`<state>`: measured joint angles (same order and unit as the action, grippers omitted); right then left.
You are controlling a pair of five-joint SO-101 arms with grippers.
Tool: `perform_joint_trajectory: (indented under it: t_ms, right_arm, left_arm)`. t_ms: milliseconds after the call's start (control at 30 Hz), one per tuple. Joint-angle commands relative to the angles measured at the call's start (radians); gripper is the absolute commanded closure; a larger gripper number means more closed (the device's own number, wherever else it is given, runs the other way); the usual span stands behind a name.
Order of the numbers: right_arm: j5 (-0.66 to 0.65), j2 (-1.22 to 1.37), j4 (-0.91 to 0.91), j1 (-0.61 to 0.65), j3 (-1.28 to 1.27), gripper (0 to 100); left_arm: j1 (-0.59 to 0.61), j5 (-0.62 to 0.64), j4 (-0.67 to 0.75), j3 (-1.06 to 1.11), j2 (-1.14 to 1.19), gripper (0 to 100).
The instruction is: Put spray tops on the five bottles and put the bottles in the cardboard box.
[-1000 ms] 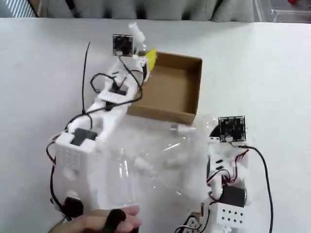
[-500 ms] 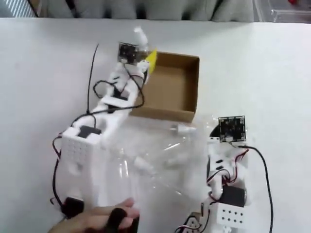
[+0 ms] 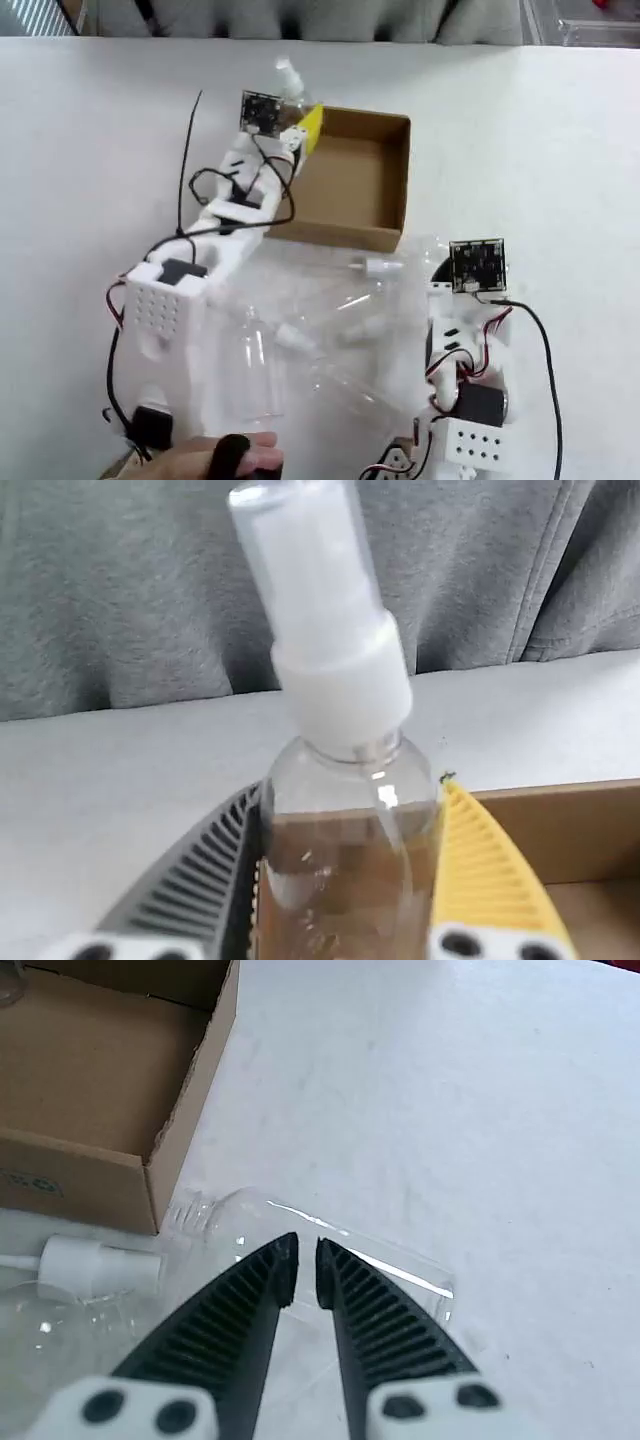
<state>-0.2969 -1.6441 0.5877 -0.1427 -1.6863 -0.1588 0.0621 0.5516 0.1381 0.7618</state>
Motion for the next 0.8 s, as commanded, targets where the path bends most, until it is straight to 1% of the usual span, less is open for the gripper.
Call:
perform_joint_trajectory:
  t_ms: [0, 133, 233, 600, 767]
  right_arm:
    - [0.002, 0.002, 0.002, -0.01, -0.009, 98.2]
    - [0.002, 0.004, 0.002, -0.01, -0.009, 98.2]
    - [0.002, 0.005, 0.002, -0.01, -0.009, 98.2]
    - [0.002, 0.005, 0.002, -0.01, -0.009, 98.2]
    - [0.002, 0.002, 0.002, -0.01, -0.009, 98.2]
  left_arm:
    - [-0.016, 0.002, 0.012, 0.0, -0.03, 76]
    - [-0.015, 0.052, 0.009, 0.002, -0.031, 69]
    - [-0.008, 0.066, 0.006, 0.011, -0.054, 65]
    - [-0.01, 0.066, 0.008, 0.137, -0.177, 65]
    - [-0.007, 0.066, 0.006, 0.233, -0.303, 65]
